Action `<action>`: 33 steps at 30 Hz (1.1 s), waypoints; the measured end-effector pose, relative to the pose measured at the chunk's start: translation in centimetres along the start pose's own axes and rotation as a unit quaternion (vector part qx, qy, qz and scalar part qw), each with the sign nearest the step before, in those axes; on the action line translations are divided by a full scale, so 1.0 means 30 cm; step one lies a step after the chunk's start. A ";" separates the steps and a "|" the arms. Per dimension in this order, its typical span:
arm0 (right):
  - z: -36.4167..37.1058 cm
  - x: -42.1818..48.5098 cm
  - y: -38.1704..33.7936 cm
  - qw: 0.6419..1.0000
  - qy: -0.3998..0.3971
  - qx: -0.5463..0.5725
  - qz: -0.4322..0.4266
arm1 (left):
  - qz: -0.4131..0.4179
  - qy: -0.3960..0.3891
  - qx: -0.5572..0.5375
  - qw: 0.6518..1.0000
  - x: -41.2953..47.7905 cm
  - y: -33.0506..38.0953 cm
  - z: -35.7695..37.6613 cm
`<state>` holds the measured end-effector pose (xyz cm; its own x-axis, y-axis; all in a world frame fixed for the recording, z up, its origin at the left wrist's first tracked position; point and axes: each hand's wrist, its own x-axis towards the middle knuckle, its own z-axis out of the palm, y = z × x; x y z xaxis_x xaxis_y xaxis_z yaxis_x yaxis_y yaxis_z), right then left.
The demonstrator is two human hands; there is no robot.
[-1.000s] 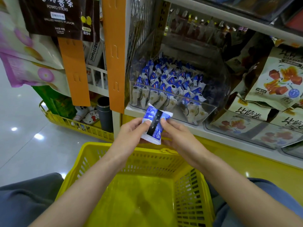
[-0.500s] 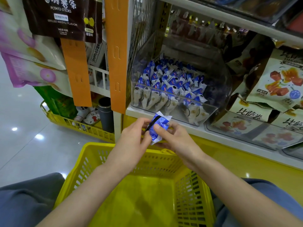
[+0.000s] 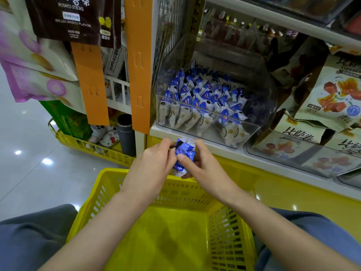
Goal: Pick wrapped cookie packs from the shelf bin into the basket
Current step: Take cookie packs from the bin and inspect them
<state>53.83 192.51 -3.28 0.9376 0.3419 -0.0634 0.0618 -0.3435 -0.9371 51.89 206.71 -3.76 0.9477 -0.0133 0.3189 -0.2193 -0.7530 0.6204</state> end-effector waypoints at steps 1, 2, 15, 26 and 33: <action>-0.003 -0.003 0.003 0.999 -0.002 -0.031 -0.012 | 0.002 -0.001 0.011 1.000 0.002 -0.001 -0.003; -0.006 -0.006 0.006 0.998 -0.004 -0.063 -0.024 | 0.006 -0.002 0.024 1.000 0.003 -0.002 -0.006; -0.018 0.010 0.014 0.999 0.036 0.020 0.030 | -0.030 -0.039 -0.105 0.993 -0.002 -0.007 0.048; -0.013 0.013 0.048 0.988 0.076 -0.133 -0.023 | -0.133 -0.111 -0.361 0.916 0.007 0.041 0.040; 0.018 -0.019 0.053 0.960 0.045 -0.256 -0.099 | -0.207 -0.054 -0.384 0.898 0.020 0.020 0.039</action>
<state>53.21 192.25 -4.93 0.9144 0.3755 0.1511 0.3811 -0.6731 -0.6338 52.60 205.48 -4.05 0.9928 0.0678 -0.0985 0.1008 -0.0321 0.9944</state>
